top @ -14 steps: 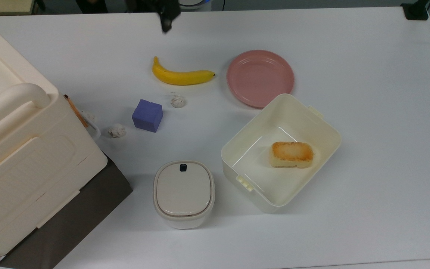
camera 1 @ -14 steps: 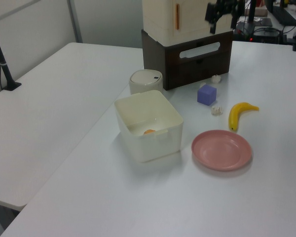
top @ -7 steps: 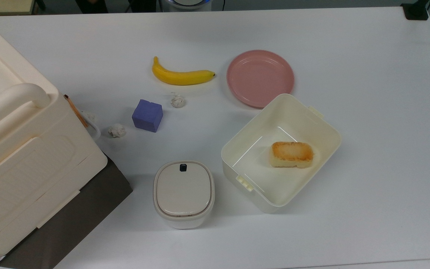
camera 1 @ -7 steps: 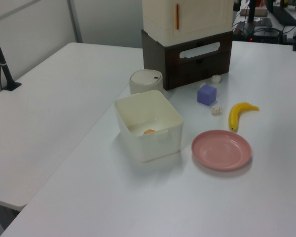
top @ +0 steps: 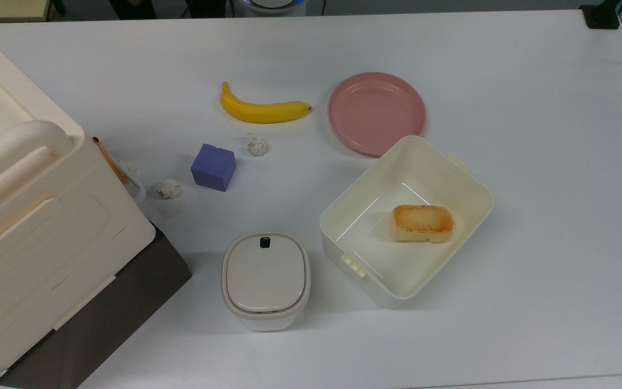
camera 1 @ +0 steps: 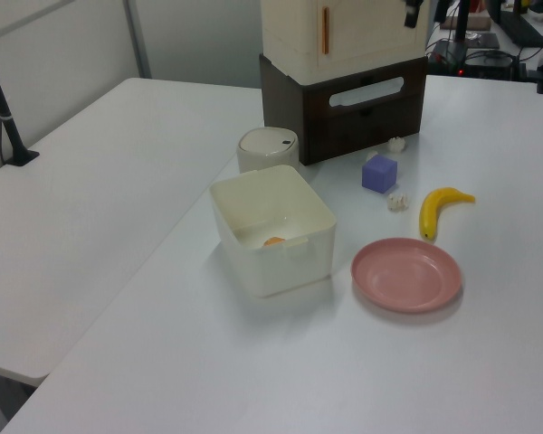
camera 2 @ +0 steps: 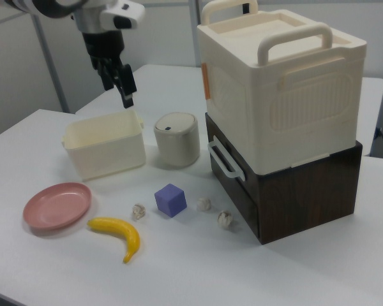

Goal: Put the cube on the table

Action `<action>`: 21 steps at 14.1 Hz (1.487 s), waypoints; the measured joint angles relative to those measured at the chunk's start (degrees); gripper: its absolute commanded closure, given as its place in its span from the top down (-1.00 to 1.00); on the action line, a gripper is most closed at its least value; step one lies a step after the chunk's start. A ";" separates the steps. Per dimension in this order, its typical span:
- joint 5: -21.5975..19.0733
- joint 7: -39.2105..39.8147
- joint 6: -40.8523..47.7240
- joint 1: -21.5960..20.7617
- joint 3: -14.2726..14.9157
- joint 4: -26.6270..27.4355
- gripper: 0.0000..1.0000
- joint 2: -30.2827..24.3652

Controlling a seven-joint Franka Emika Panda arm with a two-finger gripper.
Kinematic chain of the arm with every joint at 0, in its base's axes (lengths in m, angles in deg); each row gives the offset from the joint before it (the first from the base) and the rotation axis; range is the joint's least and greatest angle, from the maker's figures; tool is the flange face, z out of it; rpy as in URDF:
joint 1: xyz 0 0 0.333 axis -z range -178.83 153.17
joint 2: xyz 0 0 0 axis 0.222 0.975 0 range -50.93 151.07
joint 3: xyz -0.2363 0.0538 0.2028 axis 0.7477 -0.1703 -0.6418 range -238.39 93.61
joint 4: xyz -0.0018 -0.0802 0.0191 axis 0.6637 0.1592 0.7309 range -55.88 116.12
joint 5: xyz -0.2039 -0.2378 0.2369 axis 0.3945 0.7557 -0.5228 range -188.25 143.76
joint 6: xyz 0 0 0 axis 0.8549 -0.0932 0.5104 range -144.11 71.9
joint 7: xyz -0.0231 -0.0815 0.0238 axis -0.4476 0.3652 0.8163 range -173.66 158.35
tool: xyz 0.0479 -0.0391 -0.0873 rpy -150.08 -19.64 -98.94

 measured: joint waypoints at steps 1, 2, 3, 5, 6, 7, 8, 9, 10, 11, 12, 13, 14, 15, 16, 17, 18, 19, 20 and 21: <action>0.27 -0.01 -0.93 0.00 0.00 0.39 1.00 0.88; 0.64 -0.08 -1.58 0.01 0.01 0.54 1.00 1.30; 0.91 -0.10 -2.01 0.04 0.05 0.55 1.00 1.48; 1.06 -0.10 -2.05 0.18 0.11 0.55 1.00 1.48; 1.07 -0.10 -2.05 0.23 0.11 0.56 1.00 1.48; 1.19 -0.10 -2.05 0.24 0.11 0.64 1.00 1.50; 1.38 0.02 -2.07 0.23 0.01 1.13 1.00 1.57; 1.40 0.22 -2.70 0.21 -0.39 2.02 1.00 1.65; 1.41 0.23 -3.56 0.21 -1.13 2.84 1.00 1.79; 1.45 0.23 -3.88 0.18 -1.65 3.26 1.00 1.89; 1.50 0.23 -3.93 0.16 -2.03 3.47 1.00 1.98; 1.52 0.23 -3.94 0.13 -2.16 3.55 1.00 2.00; 1.53 0.23 -3.94 0.14 -2.15 3.55 1.00 2.00; 1.55 0.23 -3.94 0.14 -2.16 3.55 1.00 2.00; 1.55 0.23 -3.94 0.15 -2.16 3.55 1.00 1.98; 1.56 0.23 -3.94 0.18 -2.16 3.54 1.00 1.98; 1.56 0.23 -3.94 0.18 -2.16 3.54 1.00 1.98; 1.58 0.23 -3.94 0.18 -2.16 3.54 1.00 1.98; 1.58 0.23 -3.94 0.18 -2.16 3.54 1.00 1.98; 1.58 0.24 -3.94 0.18 -2.16 3.54 1.00 1.98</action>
